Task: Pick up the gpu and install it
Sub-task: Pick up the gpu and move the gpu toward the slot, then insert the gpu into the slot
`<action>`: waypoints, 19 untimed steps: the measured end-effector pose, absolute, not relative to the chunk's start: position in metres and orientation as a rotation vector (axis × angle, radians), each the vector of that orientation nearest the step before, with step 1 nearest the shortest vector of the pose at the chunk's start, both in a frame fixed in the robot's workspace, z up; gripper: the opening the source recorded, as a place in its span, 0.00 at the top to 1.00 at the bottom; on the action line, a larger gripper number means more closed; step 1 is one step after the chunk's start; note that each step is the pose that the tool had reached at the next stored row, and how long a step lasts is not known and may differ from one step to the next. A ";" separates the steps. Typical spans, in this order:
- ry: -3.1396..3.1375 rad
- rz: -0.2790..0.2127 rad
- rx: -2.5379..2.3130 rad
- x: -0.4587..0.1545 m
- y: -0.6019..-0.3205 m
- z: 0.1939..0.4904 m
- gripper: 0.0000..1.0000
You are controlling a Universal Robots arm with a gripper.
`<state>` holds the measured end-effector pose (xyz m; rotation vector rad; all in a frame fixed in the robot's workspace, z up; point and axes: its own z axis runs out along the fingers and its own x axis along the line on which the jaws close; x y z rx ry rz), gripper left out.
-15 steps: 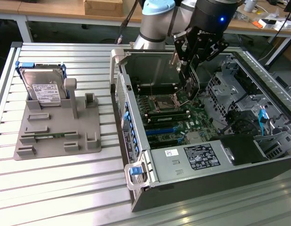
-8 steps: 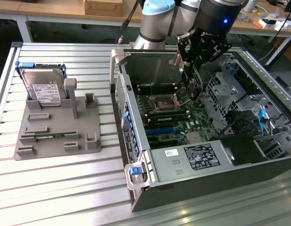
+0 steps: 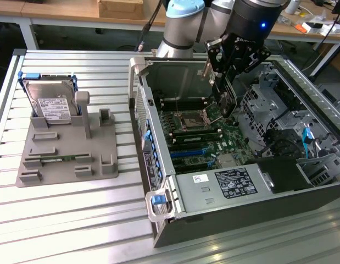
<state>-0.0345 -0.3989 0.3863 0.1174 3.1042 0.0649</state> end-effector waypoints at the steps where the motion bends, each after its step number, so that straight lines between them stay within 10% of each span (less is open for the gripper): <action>1: 3.104 0.065 0.117 -0.034 -0.399 0.386 0.73; 19: 3.104 0.070 -0.213 -0.034 -0.399 0.386 0.73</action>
